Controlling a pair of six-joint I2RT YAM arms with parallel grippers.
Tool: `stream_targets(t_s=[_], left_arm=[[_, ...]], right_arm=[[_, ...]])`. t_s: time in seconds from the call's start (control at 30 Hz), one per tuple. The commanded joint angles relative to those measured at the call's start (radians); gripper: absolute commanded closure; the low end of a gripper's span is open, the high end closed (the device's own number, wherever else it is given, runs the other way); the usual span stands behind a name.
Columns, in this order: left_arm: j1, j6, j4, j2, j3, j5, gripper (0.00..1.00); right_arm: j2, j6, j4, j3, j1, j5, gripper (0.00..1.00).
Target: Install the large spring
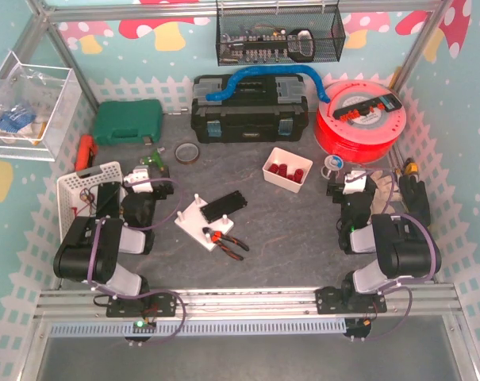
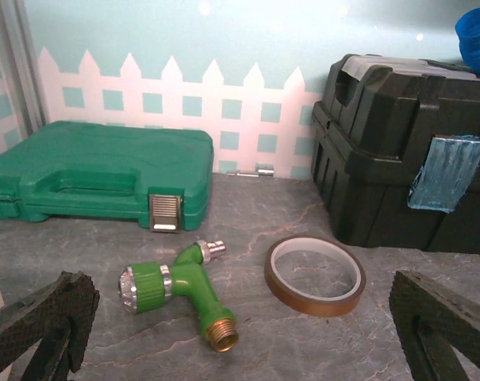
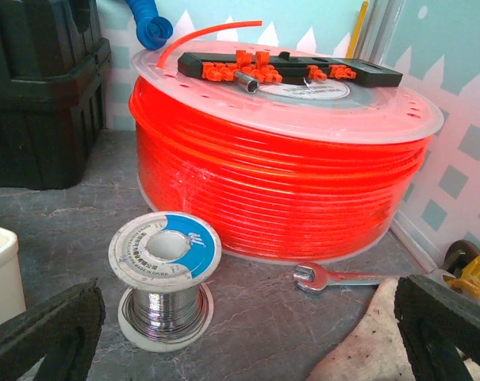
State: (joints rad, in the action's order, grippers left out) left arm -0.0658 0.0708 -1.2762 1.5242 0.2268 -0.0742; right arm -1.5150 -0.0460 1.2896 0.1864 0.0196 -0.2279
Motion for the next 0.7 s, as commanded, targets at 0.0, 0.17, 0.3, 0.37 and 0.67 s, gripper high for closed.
stream_targets(t_s=[0.0, 0.17, 0.3, 0.37, 0.67], left_arm=[[0.008, 0.000, -0.013, 0.002, -0.003, 0.014, 0.01], [0.008, 0.000, -0.012, 0.004, -0.003, 0.015, 0.01], [0.008, -0.001, -0.012, 0.001, -0.003, 0.014, 0.01], [0.008, 0.000, -0.014, 0.001, -0.005, 0.014, 0.01], [-0.047, 0.060, 0.525, -0.230, 0.197, -0.042, 0.01]], right_arm=[[0.005, -0.008, 0.039, 0.002, 0.000, -0.011, 0.01], [0.003, -0.009, 0.039, 0.004, 0.000, -0.010, 0.01], [0.005, -0.008, 0.040, 0.003, 0.000, -0.011, 0.01], [0.007, -0.006, 0.049, 0.001, 0.000, -0.011, 0.01], [0.291, -0.116, -0.532, 0.221, 0.000, 0.112, 0.01]])
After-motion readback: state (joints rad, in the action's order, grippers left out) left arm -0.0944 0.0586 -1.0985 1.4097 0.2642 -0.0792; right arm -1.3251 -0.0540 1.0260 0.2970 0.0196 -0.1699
